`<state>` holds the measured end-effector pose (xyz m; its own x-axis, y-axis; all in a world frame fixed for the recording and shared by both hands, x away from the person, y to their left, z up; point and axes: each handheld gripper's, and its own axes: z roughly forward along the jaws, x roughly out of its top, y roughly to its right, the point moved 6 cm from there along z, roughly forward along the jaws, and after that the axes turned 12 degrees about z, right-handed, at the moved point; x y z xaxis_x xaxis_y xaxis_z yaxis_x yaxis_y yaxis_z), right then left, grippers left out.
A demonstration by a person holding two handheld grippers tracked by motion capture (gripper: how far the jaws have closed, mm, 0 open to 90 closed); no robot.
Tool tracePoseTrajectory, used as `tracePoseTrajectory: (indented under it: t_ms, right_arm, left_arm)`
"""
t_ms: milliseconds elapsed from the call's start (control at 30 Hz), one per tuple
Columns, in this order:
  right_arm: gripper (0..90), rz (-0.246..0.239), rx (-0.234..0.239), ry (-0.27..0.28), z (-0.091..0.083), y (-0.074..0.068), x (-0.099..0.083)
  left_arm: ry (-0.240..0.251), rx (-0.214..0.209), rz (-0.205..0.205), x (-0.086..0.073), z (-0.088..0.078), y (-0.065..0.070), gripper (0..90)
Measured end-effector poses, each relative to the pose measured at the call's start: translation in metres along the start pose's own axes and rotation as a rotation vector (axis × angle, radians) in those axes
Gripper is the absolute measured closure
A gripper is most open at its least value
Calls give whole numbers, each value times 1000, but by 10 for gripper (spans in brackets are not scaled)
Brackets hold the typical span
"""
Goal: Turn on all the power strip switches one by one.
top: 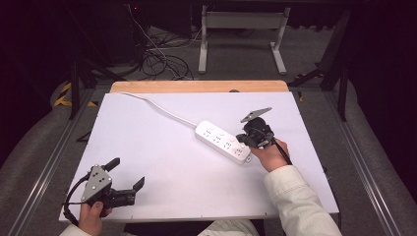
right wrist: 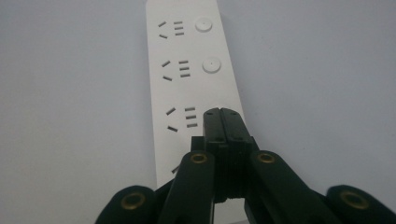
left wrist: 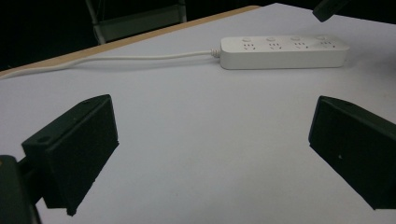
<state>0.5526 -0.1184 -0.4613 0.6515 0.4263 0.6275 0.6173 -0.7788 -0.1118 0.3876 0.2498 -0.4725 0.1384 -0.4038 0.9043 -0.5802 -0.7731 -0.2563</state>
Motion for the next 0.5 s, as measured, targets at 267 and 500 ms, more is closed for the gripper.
tracePoseTrajectory:
  t_ms: [267, 500]
  right_arm:
    - [900, -2, -5, 12, -4, 0, 3]
    - [900, -6, 2, 37, -8, -3, 10]
  left_arm:
    - [1, -2, -2, 0, -1, 0, 18]
    - [1, 0, -1, 0, -1, 0, 18]
